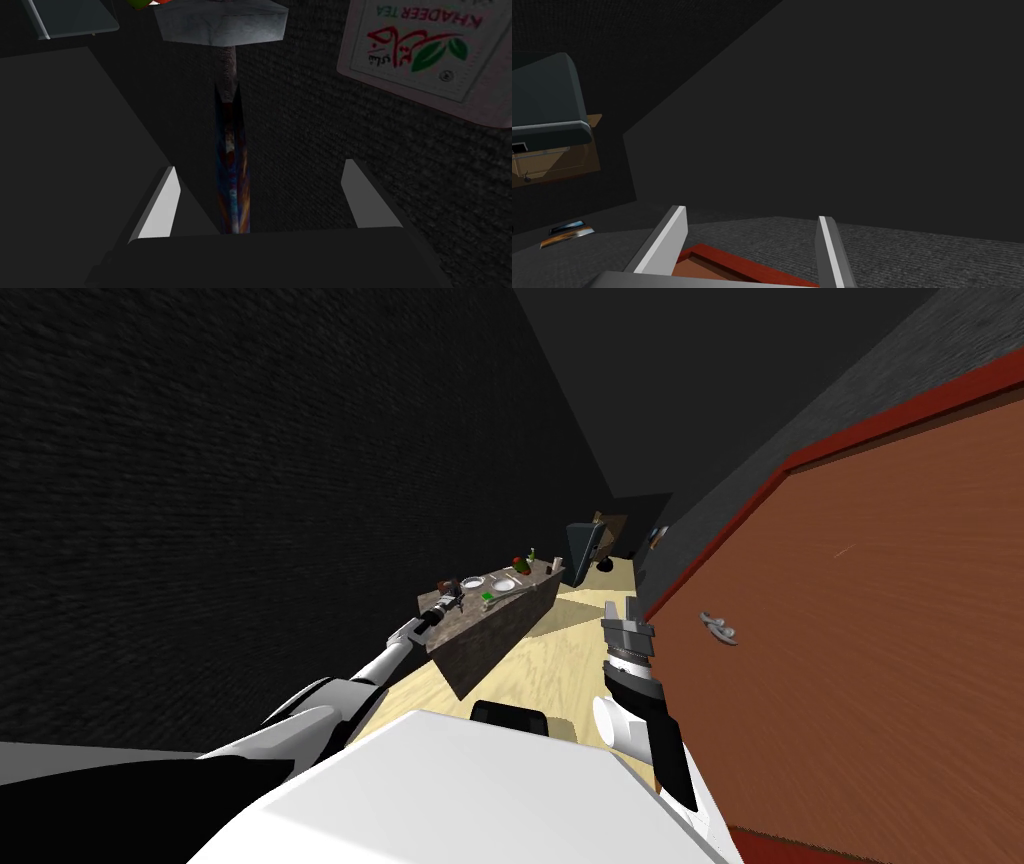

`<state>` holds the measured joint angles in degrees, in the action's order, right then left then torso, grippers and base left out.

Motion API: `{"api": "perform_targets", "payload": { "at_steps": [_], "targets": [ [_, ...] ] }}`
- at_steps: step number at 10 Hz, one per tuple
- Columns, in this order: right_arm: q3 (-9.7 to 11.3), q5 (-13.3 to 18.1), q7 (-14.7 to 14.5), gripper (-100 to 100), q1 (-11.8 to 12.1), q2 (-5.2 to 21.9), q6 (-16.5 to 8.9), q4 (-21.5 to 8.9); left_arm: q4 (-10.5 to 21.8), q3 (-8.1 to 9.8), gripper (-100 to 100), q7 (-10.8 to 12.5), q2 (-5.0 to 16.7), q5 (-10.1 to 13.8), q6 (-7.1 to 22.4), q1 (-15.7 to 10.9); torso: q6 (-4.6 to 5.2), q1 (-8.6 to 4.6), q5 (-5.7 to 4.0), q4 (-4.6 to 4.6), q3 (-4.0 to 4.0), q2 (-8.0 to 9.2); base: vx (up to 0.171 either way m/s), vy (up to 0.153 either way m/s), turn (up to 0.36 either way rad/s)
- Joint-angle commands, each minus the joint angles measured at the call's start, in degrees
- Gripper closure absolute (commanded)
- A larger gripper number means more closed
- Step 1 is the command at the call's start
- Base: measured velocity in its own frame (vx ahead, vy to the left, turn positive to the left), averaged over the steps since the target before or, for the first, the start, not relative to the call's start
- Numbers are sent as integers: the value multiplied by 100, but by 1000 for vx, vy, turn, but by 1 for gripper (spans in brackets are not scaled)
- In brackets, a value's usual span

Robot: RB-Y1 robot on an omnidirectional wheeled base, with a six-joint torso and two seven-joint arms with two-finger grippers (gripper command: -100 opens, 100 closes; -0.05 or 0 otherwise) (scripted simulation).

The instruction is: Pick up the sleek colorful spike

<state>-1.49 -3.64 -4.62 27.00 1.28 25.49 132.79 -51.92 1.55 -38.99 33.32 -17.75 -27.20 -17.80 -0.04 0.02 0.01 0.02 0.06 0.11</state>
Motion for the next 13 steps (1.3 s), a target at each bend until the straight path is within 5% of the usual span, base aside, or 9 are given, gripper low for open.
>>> {"api": "perform_targets", "payload": {
  "at_steps": [1,3,8,10,11,13],
  "targets": [
    [0,0,0,0,0,0,0,0,286,-14,-100,-69,7,46,-30,-286,0,0,0,0,0,0,-121,23,-130],
    [-1,0,0,0,1,0,0,0,526,-14,-100,-69,7,46,-30,-356,-8,5,1,3,6,7,-41,2,14],
    [0,0,0,0,0,0,0,0,1635,-40,-100,-370,-37,241,-128,-1327,-2,5,1,4,10,16,-95,6,-113],
    [-1,0,0,0,1,0,0,0,1684,-35,-100,-377,-46,237,-134,-1302,-9,3,1,2,5,5,-36,-3,7],
    [-1,0,0,0,2,0,0,0,1707,-35,100,-381,-47,238,-137,-1308,-8,2,1,0,-3,-8,0,0,0],
    [-1,0,0,0,2,0,0,0,1704,-34,100,-384,-41,236,-135,-1307,-5,1,3,-4,-9,-19,0,0,0]
  ]
}}
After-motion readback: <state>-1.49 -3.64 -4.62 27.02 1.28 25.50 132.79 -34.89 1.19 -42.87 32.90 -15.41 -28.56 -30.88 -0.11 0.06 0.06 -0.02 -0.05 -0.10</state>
